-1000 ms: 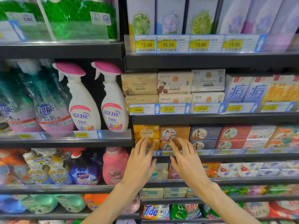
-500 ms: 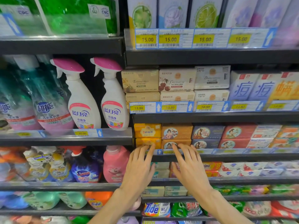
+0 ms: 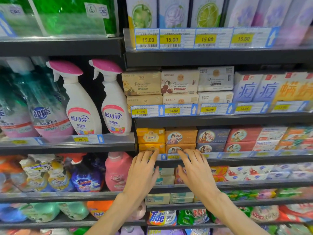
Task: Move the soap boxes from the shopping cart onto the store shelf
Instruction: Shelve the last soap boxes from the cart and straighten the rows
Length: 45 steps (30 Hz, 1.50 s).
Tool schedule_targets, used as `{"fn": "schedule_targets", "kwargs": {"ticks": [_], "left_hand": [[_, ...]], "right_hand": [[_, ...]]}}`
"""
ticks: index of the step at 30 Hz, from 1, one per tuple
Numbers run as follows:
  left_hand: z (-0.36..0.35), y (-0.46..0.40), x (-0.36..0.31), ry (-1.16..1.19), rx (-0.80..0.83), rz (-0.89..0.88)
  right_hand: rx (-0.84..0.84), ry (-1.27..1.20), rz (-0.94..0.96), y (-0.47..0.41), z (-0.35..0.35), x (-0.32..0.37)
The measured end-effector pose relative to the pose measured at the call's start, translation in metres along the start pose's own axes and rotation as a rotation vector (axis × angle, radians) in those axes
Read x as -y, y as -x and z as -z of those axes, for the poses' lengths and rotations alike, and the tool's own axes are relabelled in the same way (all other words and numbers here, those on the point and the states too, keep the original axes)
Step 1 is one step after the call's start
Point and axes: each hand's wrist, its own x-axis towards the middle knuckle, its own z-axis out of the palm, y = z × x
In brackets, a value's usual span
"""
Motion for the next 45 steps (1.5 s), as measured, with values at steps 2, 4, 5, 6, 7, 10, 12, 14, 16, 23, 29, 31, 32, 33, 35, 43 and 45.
{"fn": "schedule_targets", "kwargs": {"ticks": [2,4,5,6,7,10,12,14,16,23,29,31,32,33,35,43,45], "left_hand": [[0.002,-0.001,-0.001,0.006,0.01,-0.001],[0.005,-0.001,-0.002,0.013,0.006,0.001],[0.006,-0.001,-0.003,0.02,0.004,0.004],[0.006,-0.001,-0.003,0.027,0.002,0.007],[0.006,-0.001,-0.004,0.03,0.0,0.009],[0.007,-0.001,-0.004,0.045,0.007,0.016],[0.008,-0.002,-0.005,0.051,0.012,0.022],[0.01,-0.001,-0.006,0.049,0.018,0.02],[0.011,-0.001,-0.006,0.046,0.015,0.017],[0.022,0.003,-0.006,0.04,-0.054,-0.011],[0.022,0.0,-0.017,0.06,-0.044,-0.072],[0.019,-0.002,-0.026,0.069,-0.031,-0.149],[0.018,-0.003,-0.032,0.077,-0.024,-0.193],[0.016,-0.004,-0.038,0.079,-0.016,-0.236],[0.011,-0.005,-0.046,0.062,-0.002,-0.282],[-0.005,-0.01,-0.049,-0.021,0.057,-0.206],[-0.005,-0.01,-0.05,-0.018,0.056,-0.193]], "right_hand": [[0.002,-0.007,0.001,-0.001,-0.001,0.0],[0.001,-0.003,0.004,-0.001,-0.002,0.001],[0.007,0.006,0.006,0.0,-0.002,0.0],[0.014,0.015,0.008,0.001,-0.002,0.001],[0.019,0.021,0.007,0.001,-0.002,0.001],[0.021,0.018,0.001,0.003,-0.001,0.002],[0.016,0.006,0.002,0.003,0.0,0.003],[0.022,-0.014,-0.006,0.001,0.003,0.004],[0.028,-0.033,-0.023,0.001,0.006,0.004],[-0.066,-0.099,-0.012,0.0,0.023,0.011],[-0.029,0.028,-0.011,-0.007,0.014,0.011],[-0.046,0.026,-0.022,-0.004,0.013,0.01],[-0.046,0.027,-0.026,-0.003,0.012,0.009],[-0.041,0.028,-0.029,-0.001,0.011,0.007],[-0.034,0.027,-0.046,0.002,0.009,0.003],[0.008,0.039,-0.066,0.005,-0.001,-0.003],[-0.001,0.035,-0.067,0.005,-0.002,-0.003]]}}
